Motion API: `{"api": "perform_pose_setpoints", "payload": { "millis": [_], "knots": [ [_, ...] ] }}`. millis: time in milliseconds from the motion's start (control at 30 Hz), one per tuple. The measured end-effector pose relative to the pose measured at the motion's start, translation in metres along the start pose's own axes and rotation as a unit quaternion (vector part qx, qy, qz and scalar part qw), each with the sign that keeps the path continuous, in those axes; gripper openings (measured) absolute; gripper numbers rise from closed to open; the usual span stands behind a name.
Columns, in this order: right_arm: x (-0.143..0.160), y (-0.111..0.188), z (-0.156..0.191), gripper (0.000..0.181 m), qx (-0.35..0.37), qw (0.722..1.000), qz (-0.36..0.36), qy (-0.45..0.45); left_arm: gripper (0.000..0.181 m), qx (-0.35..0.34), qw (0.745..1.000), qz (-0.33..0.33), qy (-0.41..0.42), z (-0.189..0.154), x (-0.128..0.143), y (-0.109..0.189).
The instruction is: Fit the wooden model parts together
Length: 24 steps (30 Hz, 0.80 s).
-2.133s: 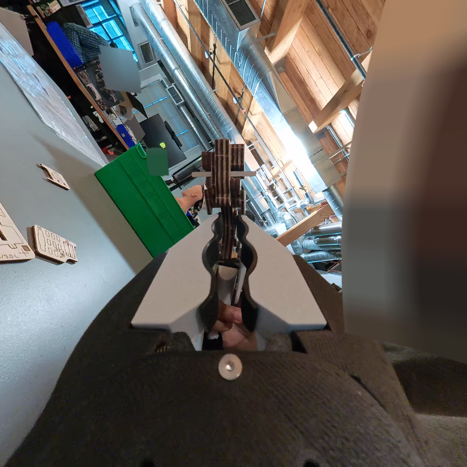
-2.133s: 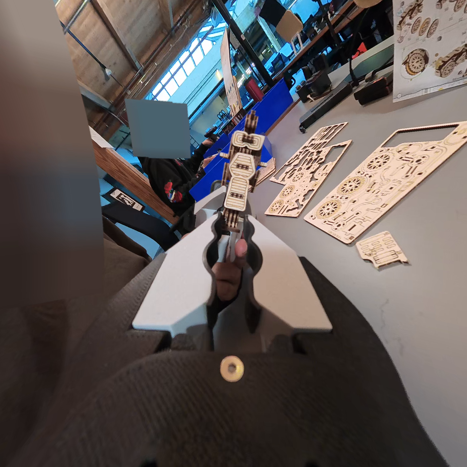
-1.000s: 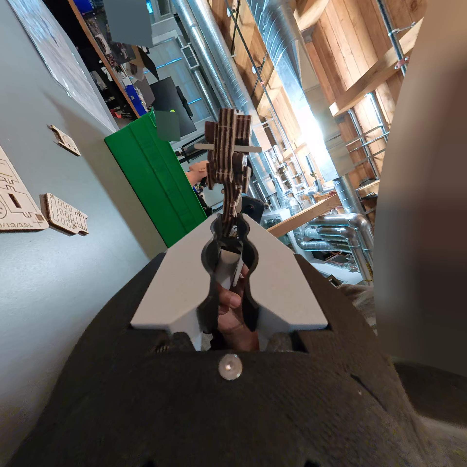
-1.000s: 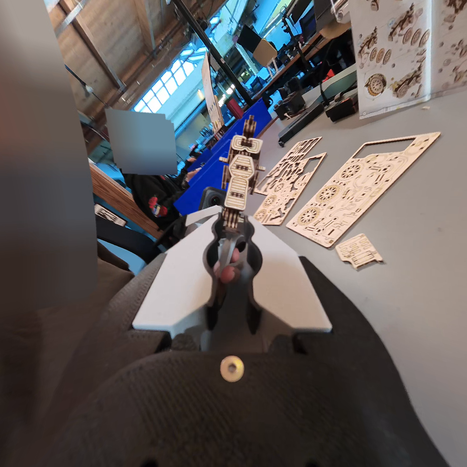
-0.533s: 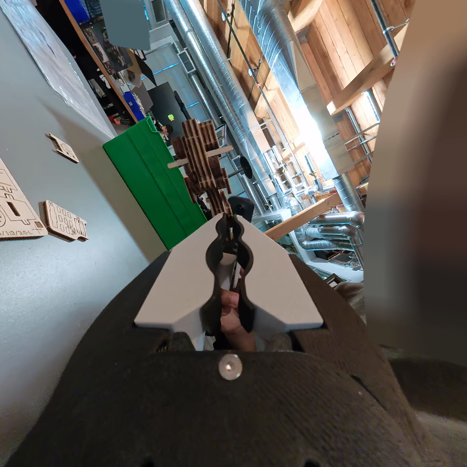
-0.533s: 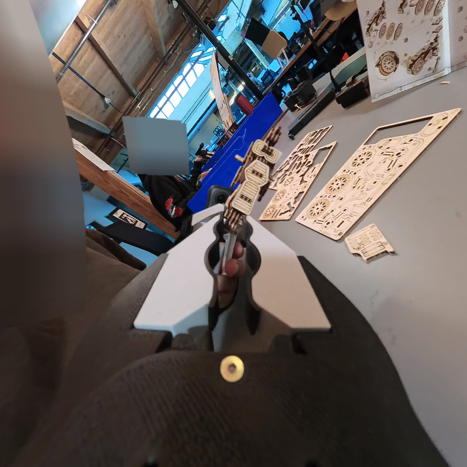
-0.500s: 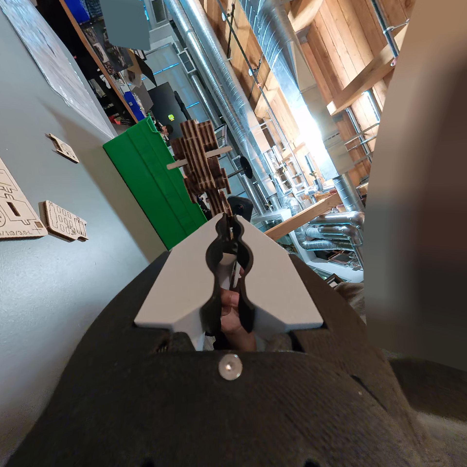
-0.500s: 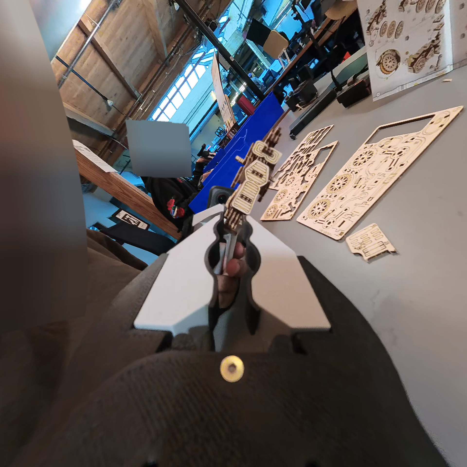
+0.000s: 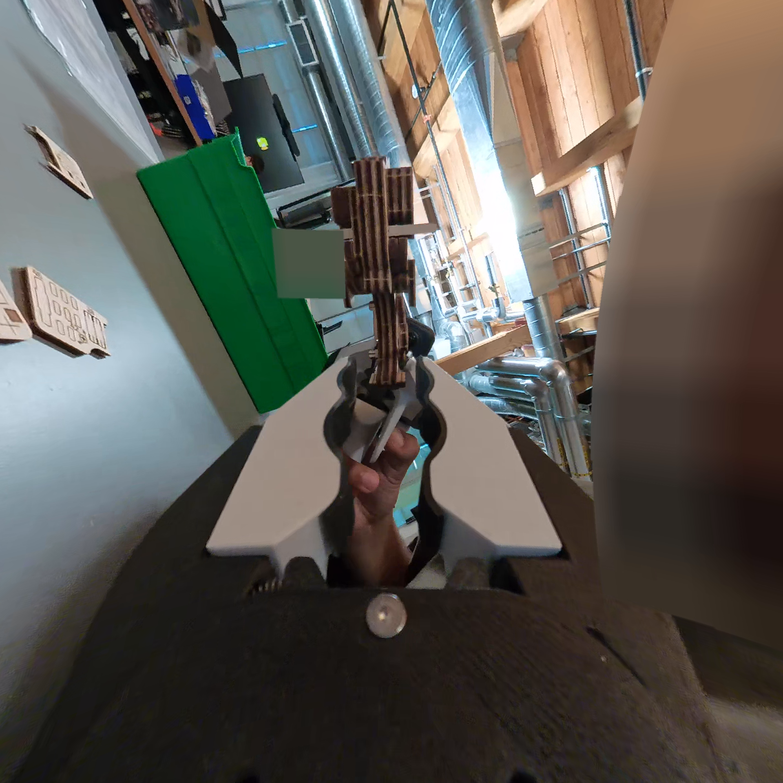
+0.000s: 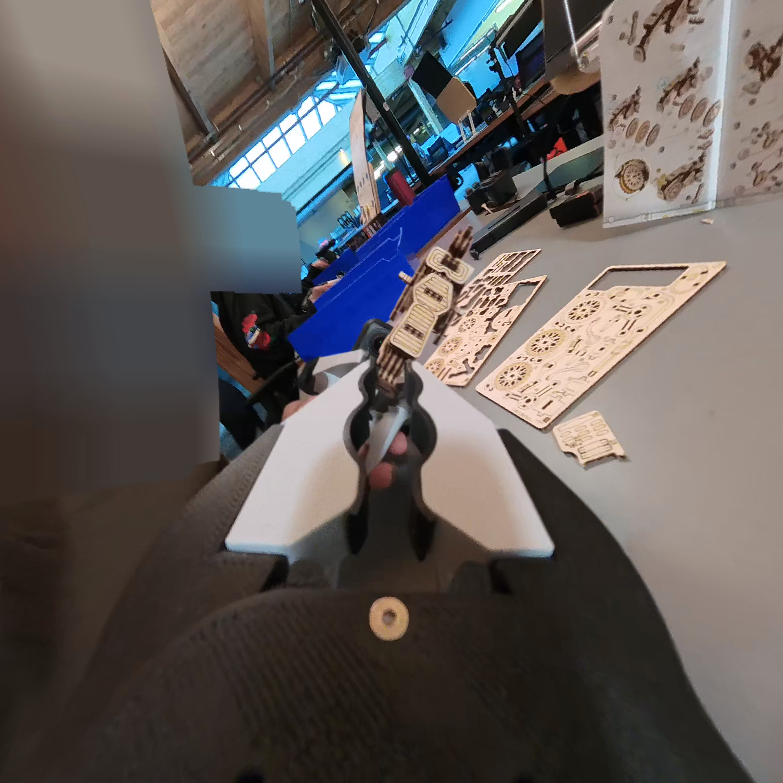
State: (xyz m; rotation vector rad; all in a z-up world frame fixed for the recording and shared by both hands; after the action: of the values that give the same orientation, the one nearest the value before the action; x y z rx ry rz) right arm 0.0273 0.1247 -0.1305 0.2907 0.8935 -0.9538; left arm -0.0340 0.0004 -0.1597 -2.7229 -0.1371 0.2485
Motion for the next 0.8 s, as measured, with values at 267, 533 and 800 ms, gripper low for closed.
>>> {"api": "perform_pose_setpoints", "payload": {
  "millis": [267,533,800],
  "knots": [
    [-0.0003,-0.0016,0.006,0.011,-0.002,0.999,0.002,0.045,0.01,0.014,1.0,0.001,0.001,-0.0047,-0.003,0.0012],
    [-0.003,0.0001,0.0054,0.011,-0.007,1.0,-0.018,0.022,0.012,0.022,1.0,0.009,-0.006,-0.0069,-0.0031,0.0006],
    [-0.0045,0.0012,0.0042,0.011,-0.008,0.999,-0.029,0.012,0.009,0.022,0.999,0.013,-0.019,-0.0079,-0.0028,0.0004]
  ]
}}
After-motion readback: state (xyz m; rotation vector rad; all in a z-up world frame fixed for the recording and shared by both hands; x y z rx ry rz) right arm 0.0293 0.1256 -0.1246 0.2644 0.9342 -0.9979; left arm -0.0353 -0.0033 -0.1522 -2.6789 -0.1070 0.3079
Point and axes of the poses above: each gripper's, where its closed fingertips meet, y back along the fingers, x out of its underside, z = x × y across the jaws, the point moved 8 cm from there along y, back along the fingers, and after that the axes turned 9 degrees about -z, right-handed, at the moved point
